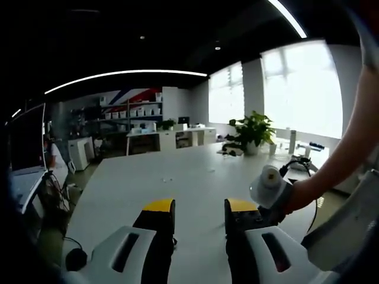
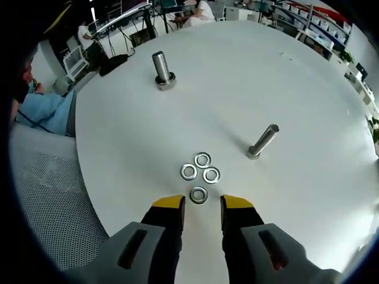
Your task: Place the washer onto the threaded stud by aligning its center hole with the stud, sliding it down to the base, and recovering from edge contact or off-axis alignment until the washer reaches the visible bottom stop.
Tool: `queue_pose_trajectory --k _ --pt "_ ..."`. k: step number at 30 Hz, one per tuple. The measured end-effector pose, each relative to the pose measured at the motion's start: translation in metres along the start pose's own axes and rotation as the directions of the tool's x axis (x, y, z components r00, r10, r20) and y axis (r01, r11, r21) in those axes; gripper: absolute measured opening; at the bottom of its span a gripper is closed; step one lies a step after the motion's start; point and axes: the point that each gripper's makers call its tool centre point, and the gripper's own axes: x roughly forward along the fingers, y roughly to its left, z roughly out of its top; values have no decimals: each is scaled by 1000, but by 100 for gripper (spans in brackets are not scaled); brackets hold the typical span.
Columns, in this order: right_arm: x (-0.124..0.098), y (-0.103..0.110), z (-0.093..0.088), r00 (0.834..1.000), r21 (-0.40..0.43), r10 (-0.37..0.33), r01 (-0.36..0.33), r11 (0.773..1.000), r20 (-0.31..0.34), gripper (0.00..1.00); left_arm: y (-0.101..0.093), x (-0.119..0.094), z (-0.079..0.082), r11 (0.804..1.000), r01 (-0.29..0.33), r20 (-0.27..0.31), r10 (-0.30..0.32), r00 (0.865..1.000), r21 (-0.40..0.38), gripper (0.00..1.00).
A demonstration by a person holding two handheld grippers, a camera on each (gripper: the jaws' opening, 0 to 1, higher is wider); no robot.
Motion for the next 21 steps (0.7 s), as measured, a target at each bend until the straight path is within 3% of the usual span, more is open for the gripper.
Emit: queue_pose_trajectory --k 7,11,21 --pt "2 1 2 1000 -43 2 -2 999 -10 24 1 0 -1 1000 -5 -4 5 1000 5 32" --pt "1 3 -1 999 -139 -7 3 990 -33 21 1 0 0 1000 -6 -3 6 1000 3 32" --pt "2 6 2 999 -180 9 -16 984 -40 18 2 -1 -1 1000 -9 -6 9 1000 11 31"
